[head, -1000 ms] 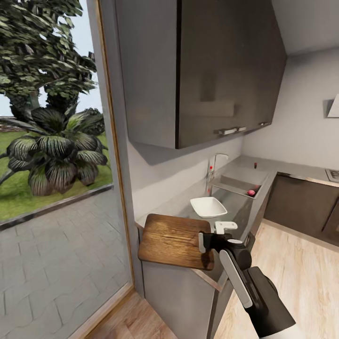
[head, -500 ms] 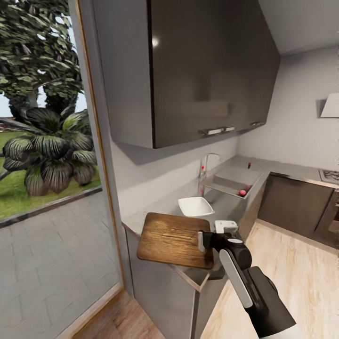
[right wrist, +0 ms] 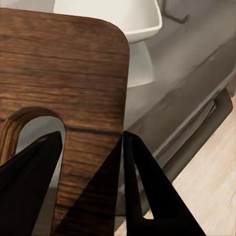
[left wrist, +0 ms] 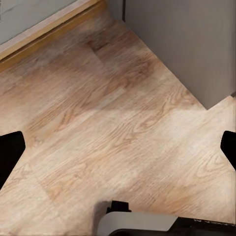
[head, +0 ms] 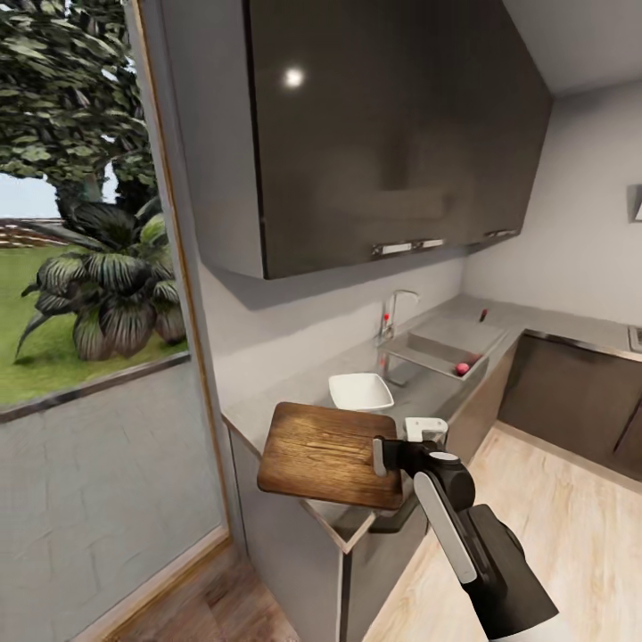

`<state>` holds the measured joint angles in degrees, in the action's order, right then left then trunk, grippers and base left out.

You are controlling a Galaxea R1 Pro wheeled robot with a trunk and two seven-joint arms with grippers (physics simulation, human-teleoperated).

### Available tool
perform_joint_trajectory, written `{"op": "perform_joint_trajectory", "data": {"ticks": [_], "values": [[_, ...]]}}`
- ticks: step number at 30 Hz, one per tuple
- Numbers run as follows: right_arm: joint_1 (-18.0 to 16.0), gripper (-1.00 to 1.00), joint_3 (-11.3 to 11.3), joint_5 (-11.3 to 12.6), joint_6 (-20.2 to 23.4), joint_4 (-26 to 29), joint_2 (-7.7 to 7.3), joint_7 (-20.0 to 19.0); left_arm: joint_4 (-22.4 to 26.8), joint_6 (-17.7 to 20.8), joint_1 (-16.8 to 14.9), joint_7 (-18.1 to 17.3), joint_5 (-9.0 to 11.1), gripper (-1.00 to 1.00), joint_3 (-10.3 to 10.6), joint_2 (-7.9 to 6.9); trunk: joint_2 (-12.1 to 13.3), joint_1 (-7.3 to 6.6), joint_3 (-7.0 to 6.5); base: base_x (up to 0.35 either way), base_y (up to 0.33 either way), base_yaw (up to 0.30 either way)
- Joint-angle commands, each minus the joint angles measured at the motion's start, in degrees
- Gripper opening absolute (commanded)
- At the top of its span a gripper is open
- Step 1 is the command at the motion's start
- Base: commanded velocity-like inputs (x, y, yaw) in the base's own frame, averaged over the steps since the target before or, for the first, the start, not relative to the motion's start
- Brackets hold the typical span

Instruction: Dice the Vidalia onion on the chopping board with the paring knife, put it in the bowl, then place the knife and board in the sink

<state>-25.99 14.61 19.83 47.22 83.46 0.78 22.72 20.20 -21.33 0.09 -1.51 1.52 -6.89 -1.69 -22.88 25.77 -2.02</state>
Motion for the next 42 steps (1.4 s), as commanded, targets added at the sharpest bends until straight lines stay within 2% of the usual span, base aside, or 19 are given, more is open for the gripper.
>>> {"op": "perform_joint_trajectory", "data": {"ticks": [1,27,42], "values": [[0.0,-1.0,0.1,0.6,0.1,0.0,-0.01,0.6,0.0,-0.1,0.0,-0.2,0.2,1.0,-0.1,0.02,0.0,0.02,0.05,-0.035,-0.315,0.21],[0.0,-1.0,0.2,0.7,0.1,0.1,0.01,0.6,0.0,-0.1,0.0,-0.2,0.2,1.0,-0.1,0.06,0.0,0.02,1.02,-0.107,-0.312,0.24],[0.0,-1.0,0.3,0.7,0.1,0.1,0.01,0.6,0.0,-0.1,0.0,-0.2,0.2,1.0,-0.1,0.1,0.0,0.02,1.62,-0.011,-0.315,0.249]]}}
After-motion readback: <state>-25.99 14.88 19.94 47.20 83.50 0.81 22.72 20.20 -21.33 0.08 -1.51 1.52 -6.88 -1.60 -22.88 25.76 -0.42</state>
